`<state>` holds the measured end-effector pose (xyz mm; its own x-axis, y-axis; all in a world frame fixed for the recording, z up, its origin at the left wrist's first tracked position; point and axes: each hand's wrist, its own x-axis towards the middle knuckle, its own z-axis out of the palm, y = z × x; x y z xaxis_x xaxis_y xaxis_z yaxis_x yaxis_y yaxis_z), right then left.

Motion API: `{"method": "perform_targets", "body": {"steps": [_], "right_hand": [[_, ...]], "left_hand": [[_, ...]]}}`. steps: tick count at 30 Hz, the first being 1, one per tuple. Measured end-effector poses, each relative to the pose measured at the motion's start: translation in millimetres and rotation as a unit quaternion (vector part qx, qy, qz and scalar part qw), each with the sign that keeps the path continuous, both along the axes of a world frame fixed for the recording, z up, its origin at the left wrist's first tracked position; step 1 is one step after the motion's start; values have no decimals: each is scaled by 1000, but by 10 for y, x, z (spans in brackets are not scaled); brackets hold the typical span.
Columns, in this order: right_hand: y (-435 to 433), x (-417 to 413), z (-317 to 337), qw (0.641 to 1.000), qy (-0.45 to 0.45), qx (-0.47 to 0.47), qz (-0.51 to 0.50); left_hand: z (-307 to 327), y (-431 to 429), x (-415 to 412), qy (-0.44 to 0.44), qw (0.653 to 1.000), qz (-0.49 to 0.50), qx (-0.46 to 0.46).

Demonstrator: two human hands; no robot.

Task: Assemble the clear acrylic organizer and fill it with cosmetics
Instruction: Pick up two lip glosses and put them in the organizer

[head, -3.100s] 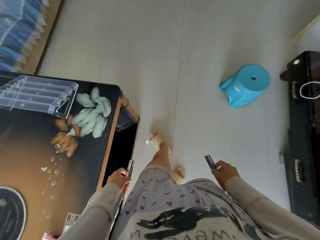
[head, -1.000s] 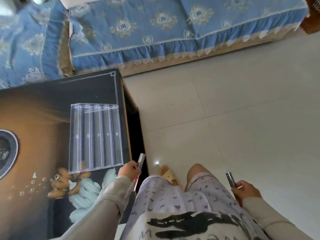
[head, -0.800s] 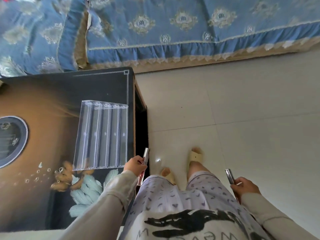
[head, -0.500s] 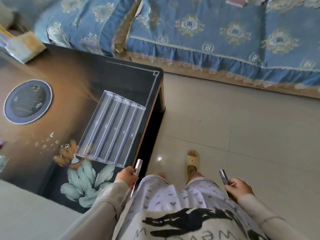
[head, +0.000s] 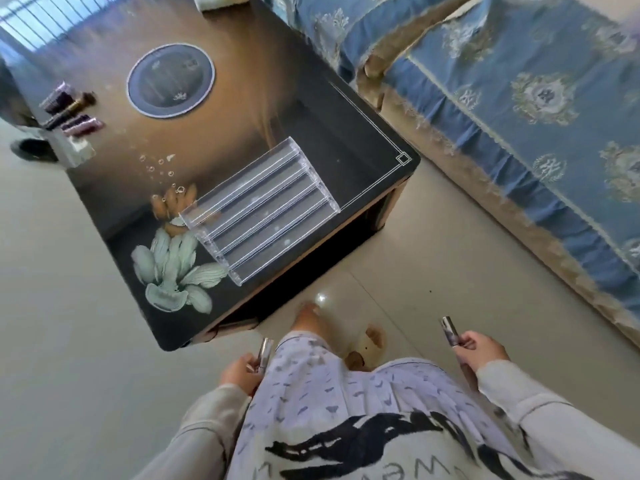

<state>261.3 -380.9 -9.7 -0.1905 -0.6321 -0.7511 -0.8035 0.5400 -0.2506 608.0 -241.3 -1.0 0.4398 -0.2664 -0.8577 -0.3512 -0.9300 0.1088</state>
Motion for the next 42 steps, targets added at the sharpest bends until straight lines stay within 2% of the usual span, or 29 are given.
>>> {"method": "perform_targets", "body": {"steps": [6,17,23,31,34,42], "right_hand": [[-448,232,-80,997,-2,27,75],[-1172,968,-110,989,-8,17,146],[-1555,1295,-48,977,-15,0,213],[-2044,1685,104,947,-15,42,317],[-2297,2033,236,940,-59,32,334],[-2839,3283,717,909,-243,-33,336]], "left_hand": [[-75,-54,13,2,997,81,4],[11,-745,541,-3,991,119,-69],[85,-1006,777,-22,978,186,-91],[155,-1205,745,-14,954,275,-121],[240,-1433,838,10,942,291,-169],[659,-2161,1375,-73,904,292,-305]]}}
